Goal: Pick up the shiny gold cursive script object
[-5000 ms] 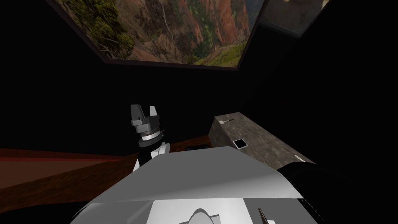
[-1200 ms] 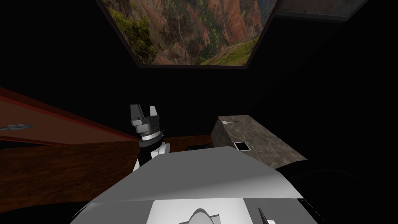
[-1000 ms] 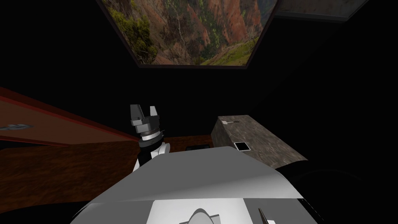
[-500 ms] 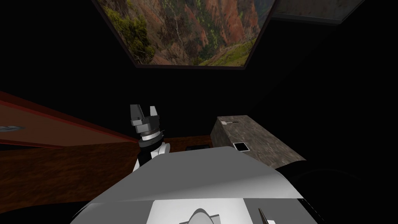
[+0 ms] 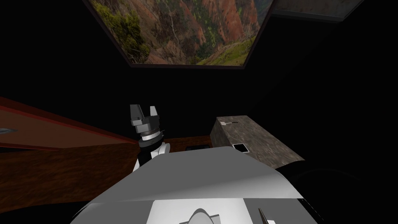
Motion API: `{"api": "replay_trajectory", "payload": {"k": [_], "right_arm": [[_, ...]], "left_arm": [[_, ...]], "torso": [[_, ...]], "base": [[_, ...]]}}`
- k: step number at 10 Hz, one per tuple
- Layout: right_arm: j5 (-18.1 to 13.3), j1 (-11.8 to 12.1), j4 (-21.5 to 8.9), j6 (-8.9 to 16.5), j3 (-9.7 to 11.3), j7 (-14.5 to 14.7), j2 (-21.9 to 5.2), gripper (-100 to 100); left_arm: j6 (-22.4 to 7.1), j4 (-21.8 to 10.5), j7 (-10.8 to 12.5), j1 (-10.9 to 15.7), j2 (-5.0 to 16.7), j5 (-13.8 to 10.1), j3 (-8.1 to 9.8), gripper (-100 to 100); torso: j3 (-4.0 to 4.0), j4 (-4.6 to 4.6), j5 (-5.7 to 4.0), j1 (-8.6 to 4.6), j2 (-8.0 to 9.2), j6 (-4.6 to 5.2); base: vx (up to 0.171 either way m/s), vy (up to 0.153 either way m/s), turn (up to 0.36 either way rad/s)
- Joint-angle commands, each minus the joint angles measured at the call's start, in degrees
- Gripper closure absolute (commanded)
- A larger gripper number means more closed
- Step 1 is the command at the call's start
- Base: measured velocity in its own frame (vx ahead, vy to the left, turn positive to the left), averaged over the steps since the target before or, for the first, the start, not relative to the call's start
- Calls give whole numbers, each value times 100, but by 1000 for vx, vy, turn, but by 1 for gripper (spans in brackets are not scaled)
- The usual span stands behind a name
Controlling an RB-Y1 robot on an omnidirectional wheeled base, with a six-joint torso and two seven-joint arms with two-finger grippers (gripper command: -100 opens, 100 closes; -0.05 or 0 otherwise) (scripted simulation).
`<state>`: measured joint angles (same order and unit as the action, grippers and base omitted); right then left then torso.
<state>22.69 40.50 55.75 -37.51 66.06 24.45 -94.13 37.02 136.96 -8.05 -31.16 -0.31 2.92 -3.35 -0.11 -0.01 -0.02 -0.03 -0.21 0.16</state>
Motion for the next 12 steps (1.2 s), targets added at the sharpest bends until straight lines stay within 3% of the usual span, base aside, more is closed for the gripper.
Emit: {"api": "replay_trajectory", "payload": {"k": [1, 3, 4, 6, 7, 9, 12], "right_arm": [[286, 92, 286, 78, 107, 286, -147, 100], [504, 92, 341, 78, 107, 489, -147, 100], [737, 181, 616, 154, 212, 715, -286, 100], [949, 181, 664, 154, 212, 911, -286, 100], [1183, 270, 941, 231, 316, 1140, -424, 100], [1394, 270, 987, 231, 316, 1333, -424, 100], [1980, 447, 1548, 384, 526, 1890, -701, 100]], "left_arm": [[0, 0, 0, 0, 0, 0, 0, 0], [0, 0, 0, 0, 0, 0, 0, 0], [0, 0, 0, 0, 0, 0, 0, 0], [0, 0, 0, 0, 0, 0, 0, 0], [0, 0, 0, 0, 0, 0, 0, 0], [0, 0, 0, 0, 0, 0, 0, 0], [0, 0, 0, 0, 0, 0, 0, 0]], "torso": [[0, 0, 0, 0, 0, 0], [-1, 0, 0, -2, -2, 2], [0, 0, 1, 3, -1, 0], [-2, -1, 2, -1, -4, 2], [0, 0, 3, 4, 0, 0], [-1, -1, 3, 1, -2, 4], [0, 0, 5, 4, 0, 4]], "base": [[22, -30, -26], [22, -23, -14], [33, -32, -26], [22, -24, -12], [27, -25, -26], [21, -25, -13], [34, -31, -27]]}}
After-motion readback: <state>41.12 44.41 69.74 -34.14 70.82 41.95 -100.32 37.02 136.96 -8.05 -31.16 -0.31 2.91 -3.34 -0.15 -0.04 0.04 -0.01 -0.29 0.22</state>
